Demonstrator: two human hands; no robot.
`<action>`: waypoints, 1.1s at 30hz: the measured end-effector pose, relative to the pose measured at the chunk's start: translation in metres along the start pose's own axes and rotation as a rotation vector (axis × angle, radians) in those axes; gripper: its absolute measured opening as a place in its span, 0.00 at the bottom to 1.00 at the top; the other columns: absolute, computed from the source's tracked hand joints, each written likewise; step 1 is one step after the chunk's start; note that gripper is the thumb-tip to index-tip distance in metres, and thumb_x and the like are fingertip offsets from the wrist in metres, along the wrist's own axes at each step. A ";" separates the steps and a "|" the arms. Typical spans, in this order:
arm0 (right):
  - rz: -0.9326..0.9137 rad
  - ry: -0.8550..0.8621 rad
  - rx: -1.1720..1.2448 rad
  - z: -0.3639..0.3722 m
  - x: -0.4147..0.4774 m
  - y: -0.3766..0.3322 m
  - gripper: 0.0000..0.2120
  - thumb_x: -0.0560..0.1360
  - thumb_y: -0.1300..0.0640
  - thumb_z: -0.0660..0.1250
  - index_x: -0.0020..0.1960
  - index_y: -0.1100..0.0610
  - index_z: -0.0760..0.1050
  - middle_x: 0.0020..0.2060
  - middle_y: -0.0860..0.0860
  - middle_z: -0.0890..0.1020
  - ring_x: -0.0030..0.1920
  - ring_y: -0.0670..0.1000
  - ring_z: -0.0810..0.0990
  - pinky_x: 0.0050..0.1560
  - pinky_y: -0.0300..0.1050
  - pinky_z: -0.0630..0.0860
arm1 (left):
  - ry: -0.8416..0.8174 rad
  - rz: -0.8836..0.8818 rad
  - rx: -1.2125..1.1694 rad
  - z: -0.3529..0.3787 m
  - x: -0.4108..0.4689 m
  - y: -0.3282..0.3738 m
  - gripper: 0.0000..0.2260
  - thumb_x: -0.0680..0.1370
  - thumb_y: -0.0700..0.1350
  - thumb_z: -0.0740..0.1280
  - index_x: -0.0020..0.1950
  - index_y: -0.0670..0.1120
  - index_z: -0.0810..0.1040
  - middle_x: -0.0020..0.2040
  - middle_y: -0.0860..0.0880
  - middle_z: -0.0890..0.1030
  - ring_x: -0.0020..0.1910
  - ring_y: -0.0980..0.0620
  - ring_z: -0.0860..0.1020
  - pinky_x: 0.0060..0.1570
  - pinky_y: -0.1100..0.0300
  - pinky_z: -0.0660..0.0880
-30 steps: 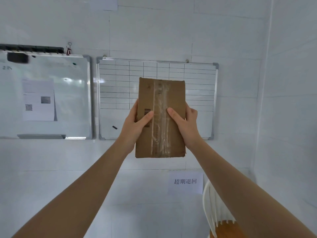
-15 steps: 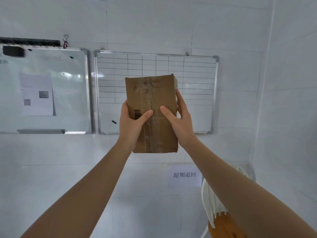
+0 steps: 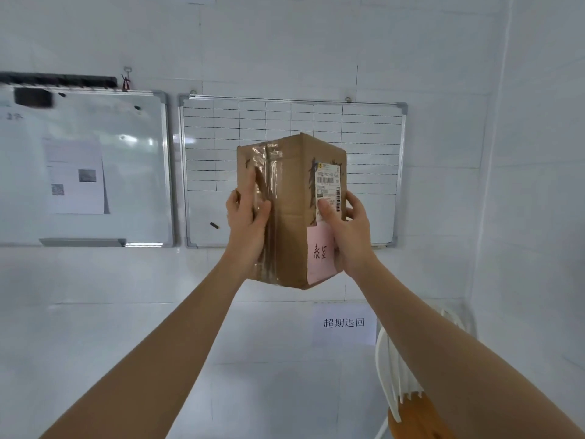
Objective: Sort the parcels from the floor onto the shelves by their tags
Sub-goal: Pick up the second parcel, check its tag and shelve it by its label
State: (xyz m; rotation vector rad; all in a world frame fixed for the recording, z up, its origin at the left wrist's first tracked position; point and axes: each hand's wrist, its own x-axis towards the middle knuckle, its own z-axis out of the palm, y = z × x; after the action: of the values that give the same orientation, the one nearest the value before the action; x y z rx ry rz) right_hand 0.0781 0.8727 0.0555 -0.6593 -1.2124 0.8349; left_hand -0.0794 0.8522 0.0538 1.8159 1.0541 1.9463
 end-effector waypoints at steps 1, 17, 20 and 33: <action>0.001 0.018 0.021 0.000 0.000 0.002 0.29 0.71 0.55 0.72 0.68 0.52 0.65 0.47 0.46 0.78 0.41 0.47 0.82 0.38 0.40 0.81 | -0.011 -0.035 0.026 0.004 -0.001 0.002 0.30 0.73 0.62 0.57 0.71 0.70 0.46 0.69 0.52 0.59 0.71 0.48 0.59 0.73 0.43 0.56; -0.015 -0.335 0.062 0.011 0.005 -0.013 0.34 0.69 0.48 0.71 0.72 0.48 0.63 0.63 0.58 0.76 0.57 0.57 0.81 0.52 0.54 0.81 | -0.156 -0.245 -0.466 -0.026 0.005 -0.005 0.30 0.70 0.53 0.65 0.71 0.52 0.63 0.57 0.49 0.81 0.51 0.50 0.83 0.51 0.51 0.80; 0.030 -0.471 0.236 0.025 0.002 -0.010 0.31 0.74 0.57 0.64 0.75 0.49 0.58 0.59 0.52 0.80 0.53 0.52 0.83 0.48 0.47 0.81 | -0.175 -0.200 -0.520 -0.038 0.005 -0.004 0.29 0.72 0.51 0.63 0.72 0.49 0.63 0.58 0.47 0.80 0.47 0.51 0.83 0.39 0.58 0.80; 0.012 -0.503 0.371 0.067 -0.009 0.012 0.32 0.73 0.58 0.64 0.74 0.52 0.58 0.62 0.55 0.78 0.54 0.52 0.82 0.49 0.46 0.80 | -0.155 -0.125 -0.493 -0.083 0.002 -0.010 0.25 0.75 0.47 0.61 0.71 0.48 0.62 0.53 0.51 0.82 0.49 0.52 0.83 0.42 0.58 0.81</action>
State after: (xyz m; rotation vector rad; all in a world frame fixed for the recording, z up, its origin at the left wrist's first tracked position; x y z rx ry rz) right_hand 0.0090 0.8720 0.0564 -0.1527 -1.4459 1.2452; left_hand -0.1606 0.8342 0.0534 1.5524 0.5574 1.7607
